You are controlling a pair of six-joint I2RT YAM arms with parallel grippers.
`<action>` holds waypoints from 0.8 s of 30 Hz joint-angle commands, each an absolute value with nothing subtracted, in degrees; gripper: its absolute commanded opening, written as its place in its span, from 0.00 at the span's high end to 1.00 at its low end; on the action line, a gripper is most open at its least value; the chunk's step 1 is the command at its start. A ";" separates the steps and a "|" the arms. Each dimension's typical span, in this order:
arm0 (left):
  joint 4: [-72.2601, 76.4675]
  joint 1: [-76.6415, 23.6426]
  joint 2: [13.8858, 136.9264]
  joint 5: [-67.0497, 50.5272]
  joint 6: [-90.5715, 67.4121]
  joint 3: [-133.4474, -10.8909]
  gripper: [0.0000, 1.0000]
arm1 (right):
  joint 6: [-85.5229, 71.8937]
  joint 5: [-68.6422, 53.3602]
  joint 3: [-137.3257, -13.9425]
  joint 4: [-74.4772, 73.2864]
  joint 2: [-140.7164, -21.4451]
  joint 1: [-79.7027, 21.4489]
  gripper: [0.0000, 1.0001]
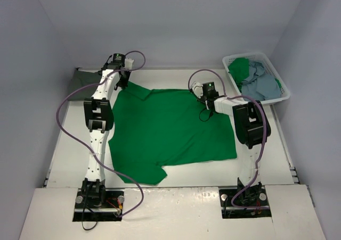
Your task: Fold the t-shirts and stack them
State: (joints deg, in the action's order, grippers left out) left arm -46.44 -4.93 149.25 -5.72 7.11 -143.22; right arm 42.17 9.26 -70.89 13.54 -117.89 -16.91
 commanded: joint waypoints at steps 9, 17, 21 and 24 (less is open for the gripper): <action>-45.88 -5.36 135.35 -6.76 5.71 -140.46 1.00 | 41.74 10.63 -72.68 12.83 -113.38 -16.35 1.00; -45.79 -5.36 131.14 -8.61 4.75 -135.44 1.00 | 42.71 10.37 -75.67 12.48 -110.22 -15.73 1.00; -45.88 -5.36 129.03 -9.49 4.40 -133.68 1.00 | 42.54 10.02 -77.86 12.39 -108.55 -15.03 1.00; -46.14 -5.36 127.97 -10.37 4.13 -132.45 1.00 | 42.80 9.06 -79.01 12.22 -107.49 -14.42 1.00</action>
State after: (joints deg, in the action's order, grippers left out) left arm -46.85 -4.93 135.74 -9.02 5.30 -132.11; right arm 42.26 9.47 -75.48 10.96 -113.14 -15.31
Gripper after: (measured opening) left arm 0.003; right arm 0.023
